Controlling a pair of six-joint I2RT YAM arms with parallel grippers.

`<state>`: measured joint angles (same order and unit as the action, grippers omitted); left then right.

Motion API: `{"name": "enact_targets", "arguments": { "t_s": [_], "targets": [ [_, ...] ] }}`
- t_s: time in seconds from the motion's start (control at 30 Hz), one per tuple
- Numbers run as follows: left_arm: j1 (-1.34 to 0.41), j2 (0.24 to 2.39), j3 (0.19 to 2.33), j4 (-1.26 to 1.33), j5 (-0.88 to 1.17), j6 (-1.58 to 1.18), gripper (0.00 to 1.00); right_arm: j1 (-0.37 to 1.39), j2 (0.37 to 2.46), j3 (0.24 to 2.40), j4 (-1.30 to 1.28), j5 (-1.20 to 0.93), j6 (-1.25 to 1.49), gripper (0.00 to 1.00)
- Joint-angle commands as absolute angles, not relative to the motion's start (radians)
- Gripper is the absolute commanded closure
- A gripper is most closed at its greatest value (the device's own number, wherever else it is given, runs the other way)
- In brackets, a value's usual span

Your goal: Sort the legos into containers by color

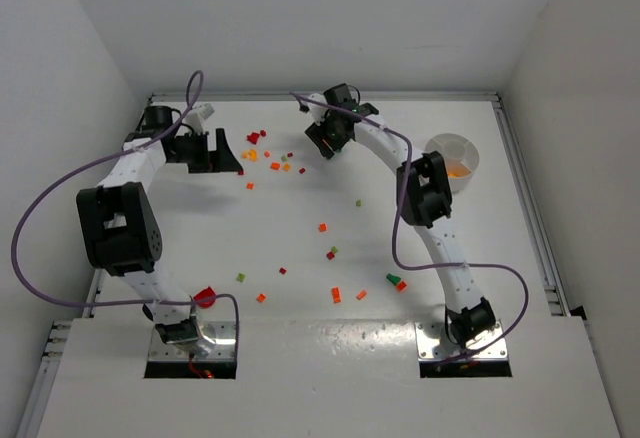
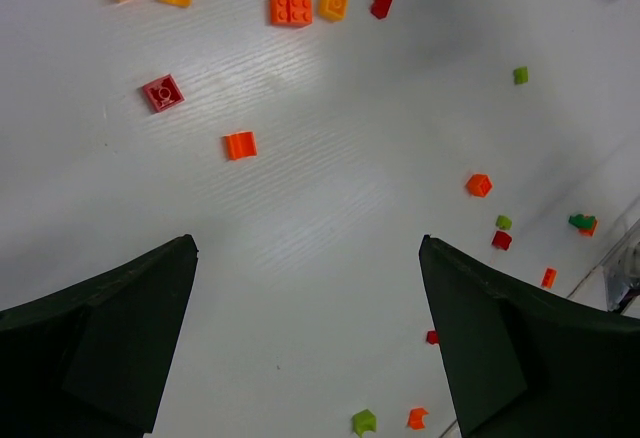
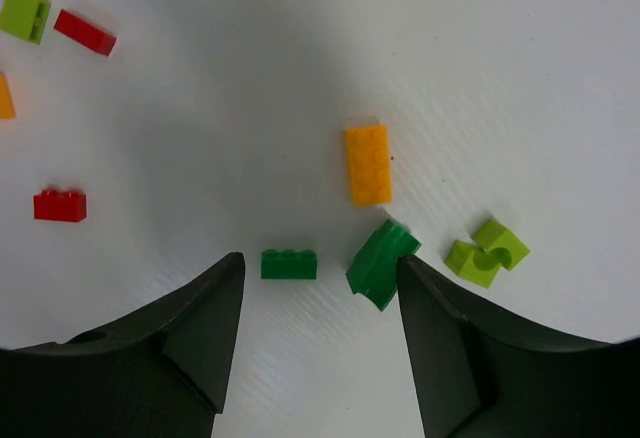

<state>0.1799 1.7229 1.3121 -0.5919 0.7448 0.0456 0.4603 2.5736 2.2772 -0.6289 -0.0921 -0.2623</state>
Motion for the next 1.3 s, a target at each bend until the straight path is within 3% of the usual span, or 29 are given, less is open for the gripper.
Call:
{"name": "enact_targets", "arguments": {
  "t_s": [0.0,0.57,0.73,0.83,0.97,1.17,1.27],
  "targets": [
    [0.198,1.752,1.347,-0.589,0.793,0.069,0.0,0.46,2.58,2.335,-0.566,-0.06,-0.267,0.37],
    [0.198,1.773,1.384,-0.598,0.821,0.04,0.0,0.433,2.703,2.416,-0.52,-0.092,-0.215,0.36],
    [0.198,1.773,1.384,-0.598,0.811,0.04,0.0,0.423,2.737,2.425,-0.532,-0.149,-0.184,0.47],
    [0.198,1.764,1.384,-0.617,0.793,0.04,0.0,0.414,2.746,2.425,-0.541,-0.188,-0.152,0.48],
    [0.198,1.764,1.384,-0.617,0.784,0.04,0.0,0.396,2.676,2.249,-0.415,-0.219,-0.107,0.5],
    [0.198,1.764,1.393,-0.626,0.784,0.04,0.0,0.387,2.651,2.192,-0.434,-0.195,-0.142,0.67],
    [0.198,1.755,1.393,-0.626,0.784,0.04,0.0,0.387,2.629,2.128,-0.453,-0.175,-0.16,0.82]
  ]
}}
